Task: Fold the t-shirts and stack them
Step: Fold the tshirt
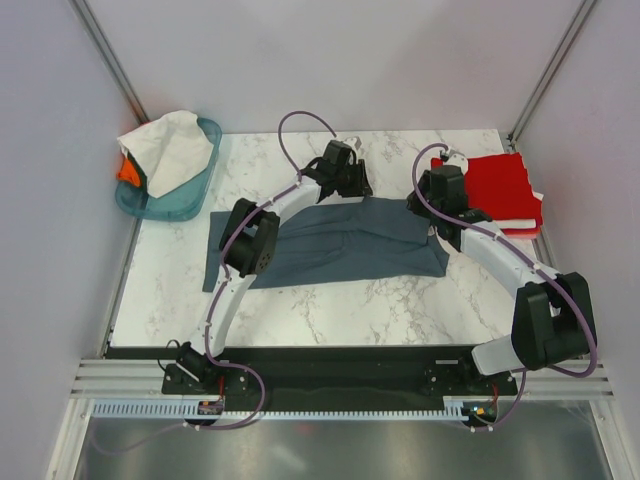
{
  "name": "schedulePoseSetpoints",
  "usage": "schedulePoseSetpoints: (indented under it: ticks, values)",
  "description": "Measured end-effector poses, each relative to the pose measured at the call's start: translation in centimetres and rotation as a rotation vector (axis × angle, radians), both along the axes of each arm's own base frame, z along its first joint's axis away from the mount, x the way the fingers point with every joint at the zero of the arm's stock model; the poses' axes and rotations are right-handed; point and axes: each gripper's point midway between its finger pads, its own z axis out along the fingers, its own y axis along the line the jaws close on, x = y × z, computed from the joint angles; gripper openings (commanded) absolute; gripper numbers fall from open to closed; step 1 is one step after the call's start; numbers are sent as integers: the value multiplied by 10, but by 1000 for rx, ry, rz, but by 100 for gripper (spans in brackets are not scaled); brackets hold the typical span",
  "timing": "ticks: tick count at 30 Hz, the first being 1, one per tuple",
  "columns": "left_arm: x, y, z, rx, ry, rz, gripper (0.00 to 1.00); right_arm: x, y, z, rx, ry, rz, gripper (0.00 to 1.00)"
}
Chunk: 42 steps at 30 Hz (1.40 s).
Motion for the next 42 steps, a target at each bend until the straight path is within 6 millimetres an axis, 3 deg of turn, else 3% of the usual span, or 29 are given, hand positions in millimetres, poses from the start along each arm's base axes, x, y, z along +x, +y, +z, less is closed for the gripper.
schedulePoseSetpoints:
  ticks: [3,5,19,29,32,42]
  values:
    - [-3,-1,-2,5,10,-4,25,-1,0,-2,3,4,3,34]
    - [-5,-2,-2,4,16,-8,12,-1,-1,-3,6,6,3,34]
    - [-22,3,2,20,23,-29,5,-1,-9,-11,17,25,-22,31]
    - [-64,19,42,-46,-17,-77,2,1,-17,-21,12,51,-45,33]
    - [-77,23,51,-72,-38,-94,2,1,-18,-22,10,54,-46,42]
    - [-142,23,40,-93,-38,-177,2,-3,-19,-31,-1,90,-45,46]
